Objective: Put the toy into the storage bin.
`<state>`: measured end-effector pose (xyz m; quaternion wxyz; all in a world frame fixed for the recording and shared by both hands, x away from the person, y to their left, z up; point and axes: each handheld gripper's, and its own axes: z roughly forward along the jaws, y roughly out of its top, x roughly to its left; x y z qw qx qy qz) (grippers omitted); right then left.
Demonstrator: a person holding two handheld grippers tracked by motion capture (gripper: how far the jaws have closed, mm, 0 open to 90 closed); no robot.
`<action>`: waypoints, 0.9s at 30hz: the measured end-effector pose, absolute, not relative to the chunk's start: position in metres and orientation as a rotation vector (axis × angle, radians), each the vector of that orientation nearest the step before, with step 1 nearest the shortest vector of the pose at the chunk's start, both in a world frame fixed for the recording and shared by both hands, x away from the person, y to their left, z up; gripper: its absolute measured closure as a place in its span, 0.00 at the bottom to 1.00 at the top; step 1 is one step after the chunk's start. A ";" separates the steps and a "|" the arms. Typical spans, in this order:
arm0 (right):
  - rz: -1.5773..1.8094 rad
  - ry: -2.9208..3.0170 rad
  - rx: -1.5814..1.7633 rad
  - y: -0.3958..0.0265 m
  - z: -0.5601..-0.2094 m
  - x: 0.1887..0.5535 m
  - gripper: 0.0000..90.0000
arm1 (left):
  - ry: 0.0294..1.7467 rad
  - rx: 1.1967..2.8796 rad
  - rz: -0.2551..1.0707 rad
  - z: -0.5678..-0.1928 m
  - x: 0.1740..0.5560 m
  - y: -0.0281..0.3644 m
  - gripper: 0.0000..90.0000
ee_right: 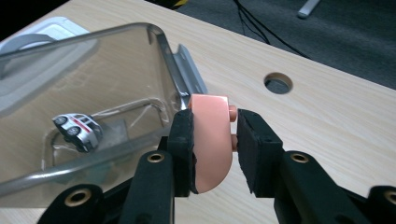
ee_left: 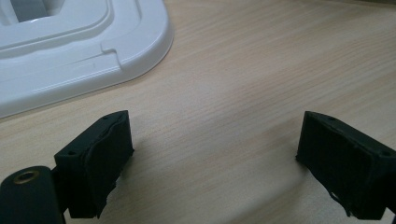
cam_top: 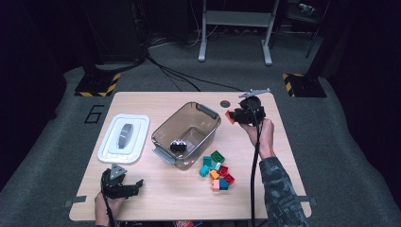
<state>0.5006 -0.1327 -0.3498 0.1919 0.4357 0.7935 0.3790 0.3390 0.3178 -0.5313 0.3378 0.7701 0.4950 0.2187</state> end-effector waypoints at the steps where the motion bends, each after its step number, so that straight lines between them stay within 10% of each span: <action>1: 1.062 2.233 1.221 -0.130 -0.349 0.502 0.75 | 1.290 2.007 0.570 -0.531 0.339 0.318 0.11; 27: 0.949 2.368 1.076 -0.063 -0.374 0.531 0.75 | 1.289 2.006 0.570 -0.531 0.339 0.318 0.11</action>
